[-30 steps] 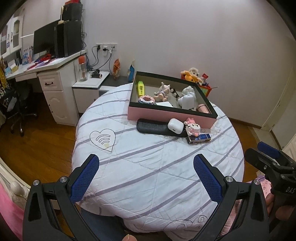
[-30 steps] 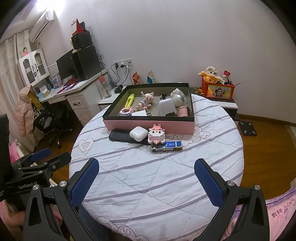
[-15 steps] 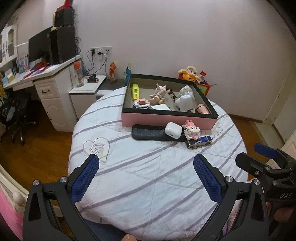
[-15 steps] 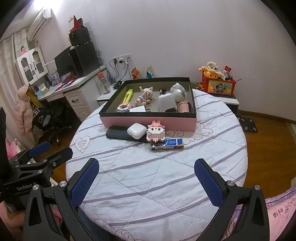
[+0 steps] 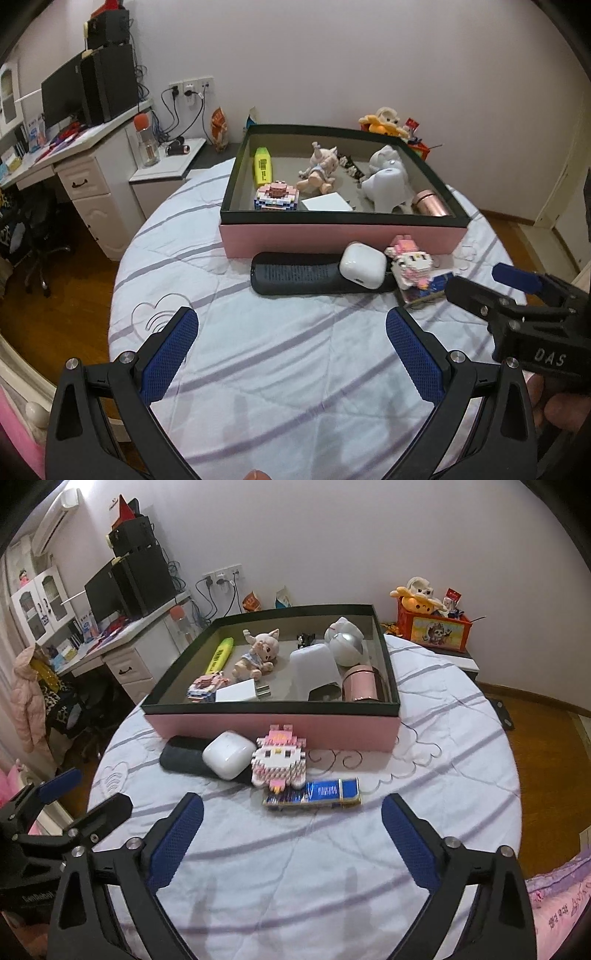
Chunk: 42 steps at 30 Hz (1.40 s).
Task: Organize rigid objects
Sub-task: 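Grasp the white earbud case with the left tool while the right tool grasps the pixel-block figure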
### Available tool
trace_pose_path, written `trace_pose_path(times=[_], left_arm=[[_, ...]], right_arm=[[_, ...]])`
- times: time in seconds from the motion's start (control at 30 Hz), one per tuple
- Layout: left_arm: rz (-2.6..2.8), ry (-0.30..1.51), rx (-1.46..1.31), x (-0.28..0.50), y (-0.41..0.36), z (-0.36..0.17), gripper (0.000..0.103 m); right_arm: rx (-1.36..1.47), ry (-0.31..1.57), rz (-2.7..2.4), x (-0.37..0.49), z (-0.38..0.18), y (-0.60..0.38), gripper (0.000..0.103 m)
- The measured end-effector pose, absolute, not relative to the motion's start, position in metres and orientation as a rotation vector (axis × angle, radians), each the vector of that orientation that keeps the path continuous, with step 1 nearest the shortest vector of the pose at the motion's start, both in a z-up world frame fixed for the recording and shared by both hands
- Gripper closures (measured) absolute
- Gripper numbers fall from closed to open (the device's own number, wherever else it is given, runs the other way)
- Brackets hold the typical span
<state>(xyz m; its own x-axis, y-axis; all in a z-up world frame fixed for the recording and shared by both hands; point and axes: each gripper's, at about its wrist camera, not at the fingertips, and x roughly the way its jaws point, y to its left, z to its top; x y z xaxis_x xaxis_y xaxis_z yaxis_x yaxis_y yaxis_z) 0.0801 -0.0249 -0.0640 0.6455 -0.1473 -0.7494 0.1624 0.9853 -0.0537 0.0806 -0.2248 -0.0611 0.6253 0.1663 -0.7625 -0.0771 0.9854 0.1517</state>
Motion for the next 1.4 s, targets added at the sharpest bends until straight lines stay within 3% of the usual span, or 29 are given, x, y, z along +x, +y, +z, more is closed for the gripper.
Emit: trace_pose_path(times=[0.1, 0.33, 0.67, 1.23, 1.4], left_arm=[[-0.171, 0.869, 0.024, 0.091, -0.028, -0.073, 0.0], [-0.162, 0.902, 0.027, 0.105, -0.026, -0.089, 0.0], [-0.198, 0.912, 0.034, 0.115, -0.034, -0.097, 0.0], [-0.296, 0.905, 0.02, 0.143, -0.072, -0.108, 0.001], [-0.282, 0.888, 0.054, 0.154, -0.079, -0.114, 0.012]], right_arm=[[0.1, 0.91, 0.147, 0.097, -0.07, -0.224, 0.025], [0.08, 0.955, 0.176, 0.119, -0.089, -0.216, 0.029], [0.076, 0.98, 0.2, 0.134, -0.105, -0.215, 0.056], [0.145, 0.926, 0.168, 0.118, -0.087, -0.255, 0.056], [0.16, 0.926, 0.15, 0.118, -0.089, -0.266, 0.056]])
